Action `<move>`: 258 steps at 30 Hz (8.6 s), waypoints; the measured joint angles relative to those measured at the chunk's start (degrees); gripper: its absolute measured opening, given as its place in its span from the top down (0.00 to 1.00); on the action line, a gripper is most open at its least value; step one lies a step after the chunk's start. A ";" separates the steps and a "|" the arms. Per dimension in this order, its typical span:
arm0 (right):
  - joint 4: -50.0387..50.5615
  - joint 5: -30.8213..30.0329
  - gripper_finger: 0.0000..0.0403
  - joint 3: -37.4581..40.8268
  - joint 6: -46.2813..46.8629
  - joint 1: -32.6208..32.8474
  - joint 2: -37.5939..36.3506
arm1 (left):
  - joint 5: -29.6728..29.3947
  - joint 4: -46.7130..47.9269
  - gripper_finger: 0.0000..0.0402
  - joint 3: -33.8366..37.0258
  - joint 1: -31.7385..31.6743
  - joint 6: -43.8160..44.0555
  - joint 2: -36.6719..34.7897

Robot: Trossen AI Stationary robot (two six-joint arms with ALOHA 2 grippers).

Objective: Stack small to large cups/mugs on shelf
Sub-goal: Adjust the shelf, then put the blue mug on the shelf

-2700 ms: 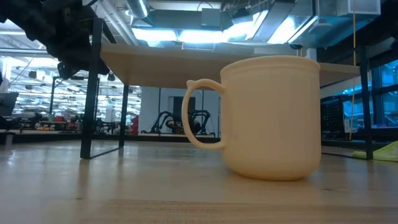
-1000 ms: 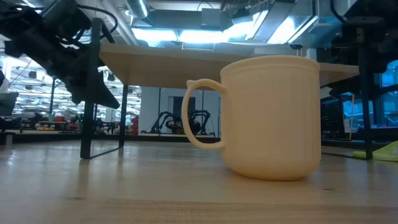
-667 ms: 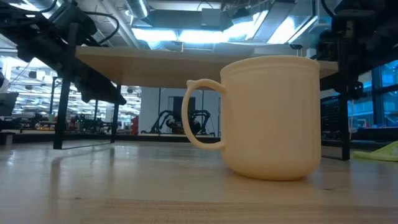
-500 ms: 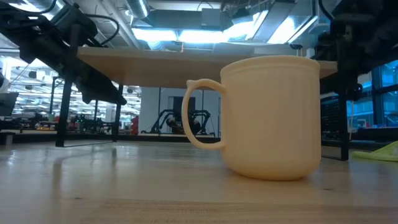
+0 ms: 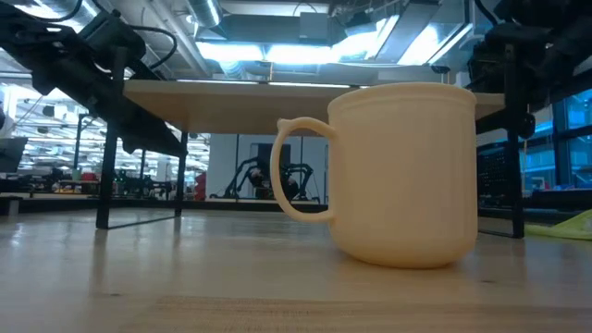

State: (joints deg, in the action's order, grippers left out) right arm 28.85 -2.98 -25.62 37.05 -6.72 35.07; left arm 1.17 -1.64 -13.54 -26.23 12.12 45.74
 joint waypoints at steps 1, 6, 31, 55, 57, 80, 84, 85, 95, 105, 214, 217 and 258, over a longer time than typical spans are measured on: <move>0.00 0.00 0.75 -0.03 0.10 0.02 0.00 | 0.15 -0.29 1.00 0.02 -0.66 -0.53 0.02; 0.05 0.00 0.75 -0.03 1.28 0.00 0.04 | 2.96 -2.61 1.00 0.07 -3.90 -2.84 0.02; 5.14 -7.64 0.75 -5.42 -4.52 0.02 -1.14 | 11.03 16.45 1.00 -5.38 -5.05 -5.82 0.67; 11.73 -15.52 0.75 -14.36 -12.08 -0.02 -0.57 | -3.05 65.37 0.94 -34.92 27.84 32.99 -0.47; 11.74 -15.39 0.75 -14.36 -12.26 -0.02 -0.56 | -0.99 68.25 0.94 -35.41 31.69 37.22 2.36; 7.85 -9.01 0.75 -14.36 -12.11 0.61 6.73 | -8.48 78.09 0.94 -55.85 70.06 59.44 22.48; 3.57 -5.31 0.75 -14.36 -12.73 0.88 8.85 | -8.90 76.94 0.94 -56.64 73.91 59.66 24.89; 2.51 -4.16 0.75 -14.36 -12.73 0.87 9.38 | -8.97 76.33 0.94 -56.73 74.45 59.83 25.34; -1.59 0.11 0.75 -14.36 -10.77 0.87 12.72 | -11.70 74.73 0.94 -56.74 76.80 62.81 30.38; -3.31 0.13 0.75 -14.36 -13.24 1.03 13.22 | -11.77 74.85 0.94 -56.74 76.80 64.30 31.49; 17.25 -11.04 0.75 -18.12 -21.09 0.83 -19.56 | -8.39 74.30 0.75 -56.37 73.23 50.31 39.10; 17.28 -11.04 0.75 -18.12 -21.02 0.83 -19.56 | -8.84 75.31 0.74 -56.37 73.21 50.31 39.50; 19.64 -10.91 0.75 -18.10 -20.76 0.85 -19.54 | -11.08 68.92 0.75 -52.17 72.61 53.33 37.88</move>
State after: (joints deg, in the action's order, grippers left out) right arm 48.49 -13.89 -43.72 16.29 -5.87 15.53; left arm -9.91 67.29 -65.71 46.38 65.45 83.61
